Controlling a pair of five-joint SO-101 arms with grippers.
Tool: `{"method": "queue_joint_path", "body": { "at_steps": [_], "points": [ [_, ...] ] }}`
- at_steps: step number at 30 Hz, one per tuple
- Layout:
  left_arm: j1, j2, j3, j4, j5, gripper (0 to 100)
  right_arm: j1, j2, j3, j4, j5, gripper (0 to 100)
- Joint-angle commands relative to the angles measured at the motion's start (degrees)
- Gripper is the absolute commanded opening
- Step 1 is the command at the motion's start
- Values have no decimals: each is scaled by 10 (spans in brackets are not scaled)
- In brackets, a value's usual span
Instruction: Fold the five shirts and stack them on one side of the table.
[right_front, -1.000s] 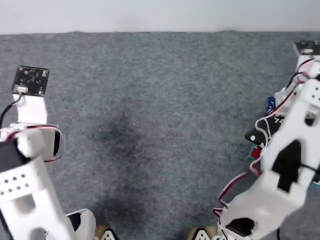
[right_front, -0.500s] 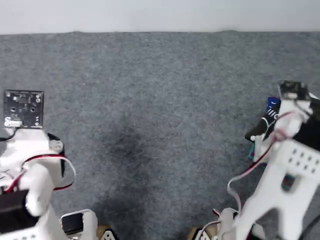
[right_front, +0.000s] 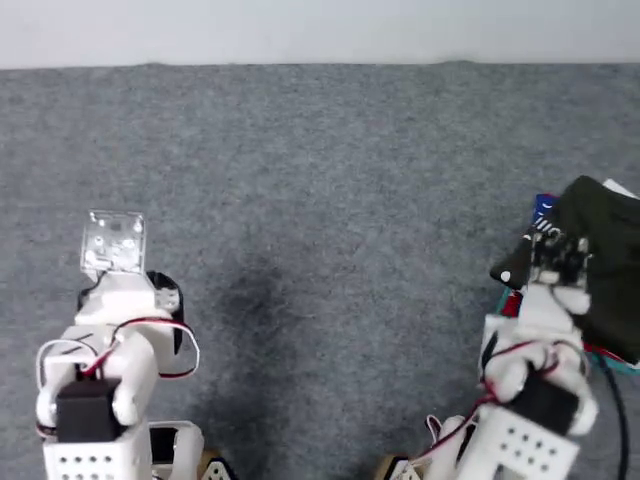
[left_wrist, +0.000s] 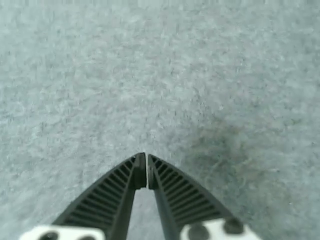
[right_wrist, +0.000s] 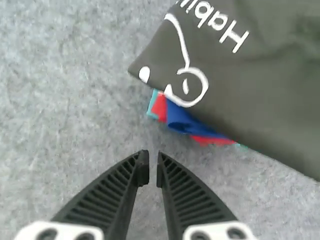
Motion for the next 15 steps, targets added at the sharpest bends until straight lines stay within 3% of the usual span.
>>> {"method": "queue_joint_path", "body": {
  "at_steps": [1,10,15],
  "points": [
    [6,-37,62,-42,-21,14,-5,-75,53,-8,-6,35],
    [6,-96,225,-122,-40,14,-5,-263,192,6,-6,35],
    [6,-141,291,-146,-42,14,-5,-262,233,27,-25,35]
  ]
}}
